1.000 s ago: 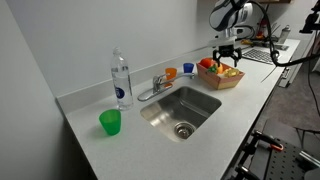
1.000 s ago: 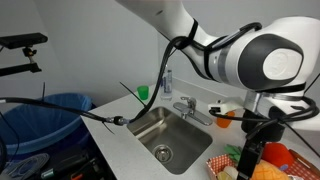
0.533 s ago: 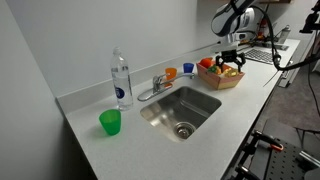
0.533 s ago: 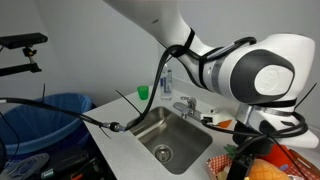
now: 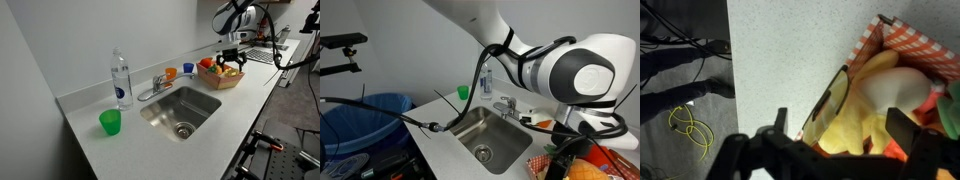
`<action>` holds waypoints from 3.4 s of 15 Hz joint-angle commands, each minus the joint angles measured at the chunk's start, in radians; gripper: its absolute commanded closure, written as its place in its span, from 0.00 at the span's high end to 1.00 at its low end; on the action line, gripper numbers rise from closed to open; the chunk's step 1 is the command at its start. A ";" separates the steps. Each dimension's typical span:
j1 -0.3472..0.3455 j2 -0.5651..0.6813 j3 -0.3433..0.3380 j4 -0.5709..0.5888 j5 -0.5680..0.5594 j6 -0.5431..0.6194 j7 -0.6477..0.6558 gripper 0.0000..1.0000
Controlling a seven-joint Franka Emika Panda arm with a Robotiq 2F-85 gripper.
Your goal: Remove the banana plushie from the box and put it on the counter
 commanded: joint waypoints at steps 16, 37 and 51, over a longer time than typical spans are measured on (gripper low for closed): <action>-0.005 0.063 -0.007 0.072 0.047 0.163 0.023 1.00; 0.000 0.007 -0.016 0.022 0.038 0.078 -0.007 1.00; 0.027 -0.001 -0.018 -0.087 -0.049 0.242 -0.019 0.49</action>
